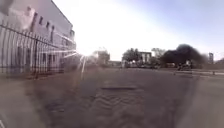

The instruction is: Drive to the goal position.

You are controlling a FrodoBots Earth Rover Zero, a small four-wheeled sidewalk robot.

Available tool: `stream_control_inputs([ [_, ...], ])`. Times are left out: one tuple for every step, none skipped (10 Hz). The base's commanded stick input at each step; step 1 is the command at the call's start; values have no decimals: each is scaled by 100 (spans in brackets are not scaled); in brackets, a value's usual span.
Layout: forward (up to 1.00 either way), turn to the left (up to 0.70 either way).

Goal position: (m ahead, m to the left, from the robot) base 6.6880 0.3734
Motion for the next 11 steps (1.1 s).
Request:
stream_control_inputs([
  [100,0],
  [100,0],
  [100,0],
  [100,0],
  [100,0],
  [100,0],
  [100,0],
  [100,0],
  [100,0],
  [100,0],
  [100,0],
])
